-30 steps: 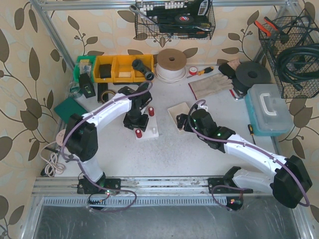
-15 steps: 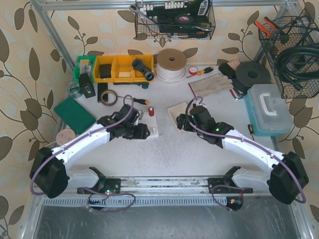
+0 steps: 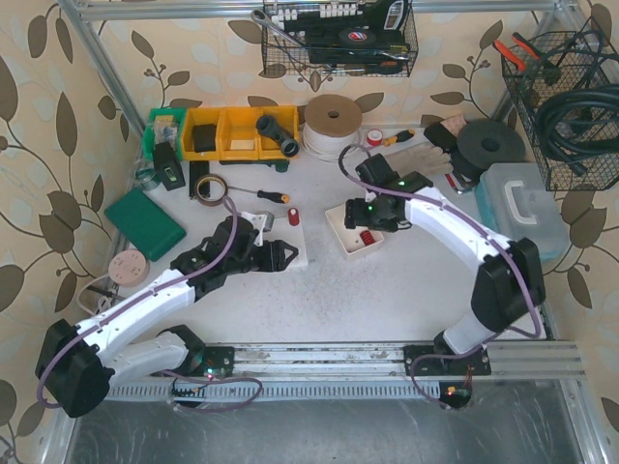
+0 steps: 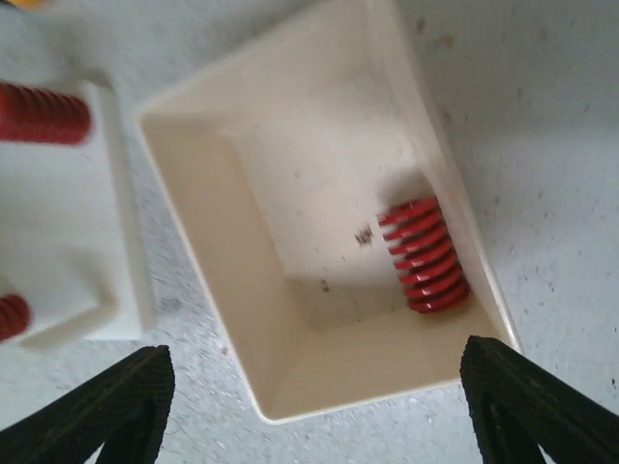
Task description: Install the large spring
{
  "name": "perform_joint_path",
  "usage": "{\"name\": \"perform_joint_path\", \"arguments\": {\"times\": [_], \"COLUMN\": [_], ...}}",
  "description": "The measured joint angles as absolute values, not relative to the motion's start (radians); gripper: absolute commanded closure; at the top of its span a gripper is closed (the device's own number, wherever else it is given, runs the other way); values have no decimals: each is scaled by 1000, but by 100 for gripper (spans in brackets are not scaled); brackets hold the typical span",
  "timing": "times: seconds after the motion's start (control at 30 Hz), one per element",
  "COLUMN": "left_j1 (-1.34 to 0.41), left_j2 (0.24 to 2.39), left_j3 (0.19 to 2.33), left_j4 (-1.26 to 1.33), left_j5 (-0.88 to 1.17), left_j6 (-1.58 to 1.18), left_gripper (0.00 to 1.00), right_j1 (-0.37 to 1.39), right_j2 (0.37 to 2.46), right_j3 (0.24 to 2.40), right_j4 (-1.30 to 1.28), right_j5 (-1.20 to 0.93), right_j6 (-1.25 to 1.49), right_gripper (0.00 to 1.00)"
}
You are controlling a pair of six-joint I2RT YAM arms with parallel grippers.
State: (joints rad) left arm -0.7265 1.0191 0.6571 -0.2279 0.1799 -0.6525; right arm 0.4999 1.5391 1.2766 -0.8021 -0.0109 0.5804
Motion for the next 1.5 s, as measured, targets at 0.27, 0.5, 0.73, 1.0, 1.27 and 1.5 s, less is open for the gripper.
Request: {"name": "perform_joint_path", "arguments": {"times": [0.27, 0.5, 0.73, 1.0, 1.27, 1.5], "left_j1": [-727, -727, -727, -727, -727, -727], "left_j2": [986, 982, 982, 991, 995, 997], "left_j3": [633, 624, 620, 620, 620, 620], "left_j4": [-177, -137, -125, -123, -121, -121], "left_j5": [185, 185, 185, 185, 185, 185], "left_j6": [-682, -687, -690, -690, -690, -691], "left_gripper": [36, 36, 36, 36, 36, 36], "right_j1": [499, 499, 499, 538, 554, 550], "right_j2": [1717, 1806, 1877, 1966, 2029, 2088], "right_j3": [1319, 1350, 1428, 1483, 1561, 1591], "right_j4": [-911, -928, -937, -1002, -1062, -1078], "right_j5": [-18, 34, 72, 161, 226, 220], "right_j6": [553, 548, 537, 510, 451, 425], "right_gripper": [34, 40, 39, 34, 35, 43]}}
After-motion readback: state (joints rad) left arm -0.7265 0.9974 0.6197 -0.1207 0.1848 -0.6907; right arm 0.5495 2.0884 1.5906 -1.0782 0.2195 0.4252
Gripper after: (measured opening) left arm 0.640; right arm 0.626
